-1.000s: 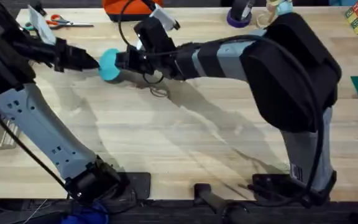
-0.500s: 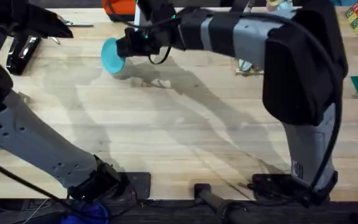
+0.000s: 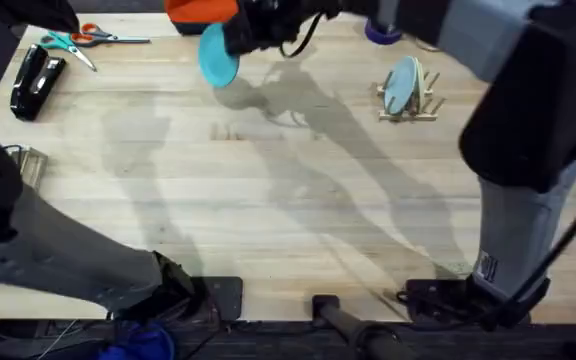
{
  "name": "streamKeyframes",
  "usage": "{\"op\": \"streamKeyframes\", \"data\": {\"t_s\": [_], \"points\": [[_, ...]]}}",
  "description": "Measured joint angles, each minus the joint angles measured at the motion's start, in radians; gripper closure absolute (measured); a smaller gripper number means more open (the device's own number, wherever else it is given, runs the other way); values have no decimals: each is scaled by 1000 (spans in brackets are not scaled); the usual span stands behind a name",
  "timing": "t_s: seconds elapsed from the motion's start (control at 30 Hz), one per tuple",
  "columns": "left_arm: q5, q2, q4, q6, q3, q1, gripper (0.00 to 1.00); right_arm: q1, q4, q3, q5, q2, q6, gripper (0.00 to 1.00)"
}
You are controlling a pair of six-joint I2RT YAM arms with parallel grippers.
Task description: Pick up the plates from the table one by one and place each into a slot on the dish rack.
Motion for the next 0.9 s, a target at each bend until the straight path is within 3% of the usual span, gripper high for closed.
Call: {"op": "streamKeyframes", "data": {"t_s": [0.07, 0.17, 0.33, 0.43, 0.9], "points": [[-19, -34, -1, -12, 0, -11, 960, -7, -32, 11, 19, -29, -27, 970], [-35, -69, -5, -22, 0, -25, 809, -10, -84, 34, 52, -70, -69, 970], [-42, -97, -6, -35, 0, -39, 50, -14, -171, 54, 102, -135, -124, 970], [-40, -99, -8, -35, 0, -39, 7, -21, -218, 55, 131, -165, -140, 970], [-25, -98, -7, -35, 0, -39, 6, -112, -364, 55, 252, -293, -157, 970]]}}
